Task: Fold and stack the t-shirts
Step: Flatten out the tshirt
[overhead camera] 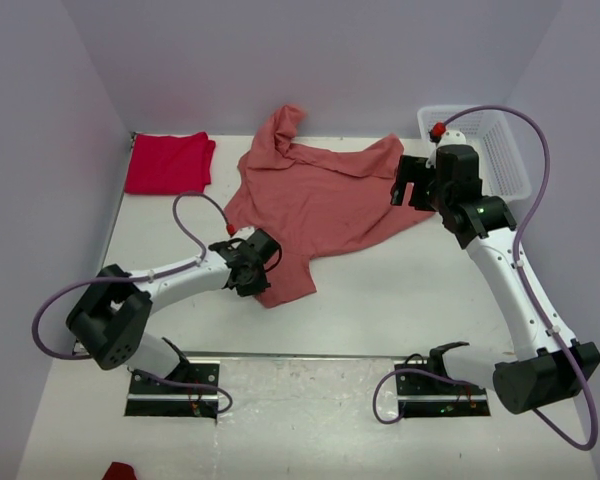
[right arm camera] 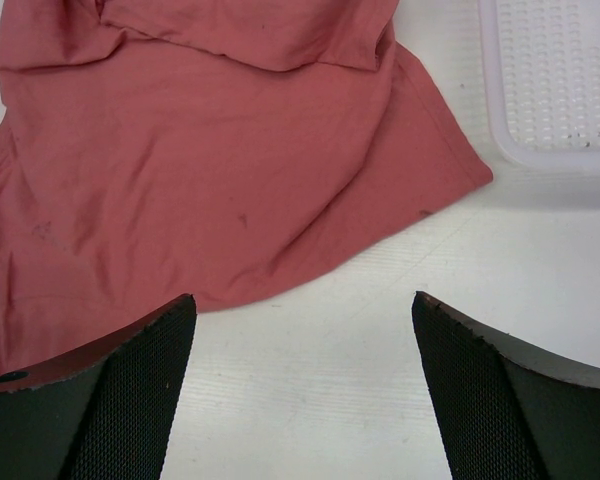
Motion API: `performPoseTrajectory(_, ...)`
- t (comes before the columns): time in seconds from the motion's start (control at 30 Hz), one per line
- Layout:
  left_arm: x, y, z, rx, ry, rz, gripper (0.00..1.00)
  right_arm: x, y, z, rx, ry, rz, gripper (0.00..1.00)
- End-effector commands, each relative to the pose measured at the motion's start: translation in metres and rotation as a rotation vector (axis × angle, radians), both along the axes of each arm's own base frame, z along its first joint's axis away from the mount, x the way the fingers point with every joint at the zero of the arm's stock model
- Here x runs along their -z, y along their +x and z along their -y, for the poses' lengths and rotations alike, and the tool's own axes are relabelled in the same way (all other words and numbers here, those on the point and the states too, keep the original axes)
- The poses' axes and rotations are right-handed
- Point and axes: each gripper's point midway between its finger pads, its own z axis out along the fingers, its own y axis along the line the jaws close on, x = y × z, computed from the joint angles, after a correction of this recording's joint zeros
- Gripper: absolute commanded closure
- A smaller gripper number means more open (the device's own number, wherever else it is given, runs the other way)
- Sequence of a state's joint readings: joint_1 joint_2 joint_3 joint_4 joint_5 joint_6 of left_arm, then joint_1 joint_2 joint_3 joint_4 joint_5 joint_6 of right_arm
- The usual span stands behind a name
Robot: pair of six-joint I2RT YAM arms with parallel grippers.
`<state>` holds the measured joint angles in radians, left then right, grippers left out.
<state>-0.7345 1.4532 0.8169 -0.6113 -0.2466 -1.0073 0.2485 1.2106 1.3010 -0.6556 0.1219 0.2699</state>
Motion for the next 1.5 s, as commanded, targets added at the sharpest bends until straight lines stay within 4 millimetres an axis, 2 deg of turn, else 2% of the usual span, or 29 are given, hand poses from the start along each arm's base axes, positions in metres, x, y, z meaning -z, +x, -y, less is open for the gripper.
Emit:
performPoseTrajectory(0.0,-0.004,0.024,0.019,0.045,-0.015,0.055,0.93,-0.009,0.006,0.002,0.019,0.004,0.040,0.11)
performPoseTrajectory(0.07,-0.001,0.024,0.022,0.061,-0.016,0.047,0.82,-0.009,0.005,0.001,0.017,0.003,0.040,0.11)
performPoseTrajectory(0.1,-0.001,0.025,0.023,0.062,-0.019,0.046,0.69,-0.008,0.006,0.002,0.019,0.002,0.037,0.11)
performPoseTrajectory(0.13,-0.001,0.024,0.023,0.064,-0.021,0.044,0.65,-0.007,0.006,0.001,0.017,0.002,0.034,0.11)
performPoseTrajectory(0.17,-0.002,0.023,0.023,0.063,-0.022,0.044,0.56,-0.007,0.006,0.001,0.016,0.002,0.036,0.11)
performPoseTrajectory(0.27,-0.007,0.020,0.017,0.049,-0.014,0.046,0.44,-0.005,0.006,-0.001,0.011,0.011,0.028,0.11)
performPoseTrajectory(0.33,-0.009,0.016,0.014,0.046,-0.020,0.050,0.44,-0.004,0.007,-0.002,0.011,0.013,0.026,0.11)
performPoseTrajectory(0.43,-0.007,0.010,0.010,0.037,-0.025,0.041,0.47,-0.006,0.007,-0.001,0.013,0.015,0.032,0.11)
performPoseTrajectory(0.57,-0.001,0.004,0.010,0.035,-0.036,0.022,0.57,-0.008,0.007,-0.001,0.016,0.016,0.032,0.11)
performPoseTrajectory(0.77,0.004,0.001,0.012,0.040,-0.052,0.007,0.67,-0.013,0.005,0.002,0.028,0.011,0.048,0.10)
performPoseTrajectory(0.83,0.005,0.000,0.012,0.044,-0.050,0.004,0.75,-0.015,0.005,0.002,0.027,0.011,0.054,0.10)
performPoseTrajectory(0.87,0.007,0.000,0.012,0.045,-0.049,-0.002,0.90,-0.015,0.004,0.003,0.029,0.011,0.054,0.10)
performPoseTrajectory(0.9,0.007,0.000,0.014,0.048,-0.052,-0.005,0.99,-0.014,0.005,0.002,0.026,0.008,0.048,0.10)
performPoseTrajectory(1.03,0.004,0.001,0.015,0.044,-0.061,0.003,1.00,-0.010,0.005,0.003,0.032,0.005,0.035,0.09)
performPoseTrajectory(1.17,-0.009,-0.001,0.003,-0.007,-0.026,0.015,1.00,-0.004,0.007,0.003,0.038,0.004,0.016,0.09)
performPoseTrajectory(1.47,-0.060,-0.017,-0.032,-0.134,0.015,0.068,1.00,0.031,0.008,-0.005,0.024,0.010,-0.104,0.06)
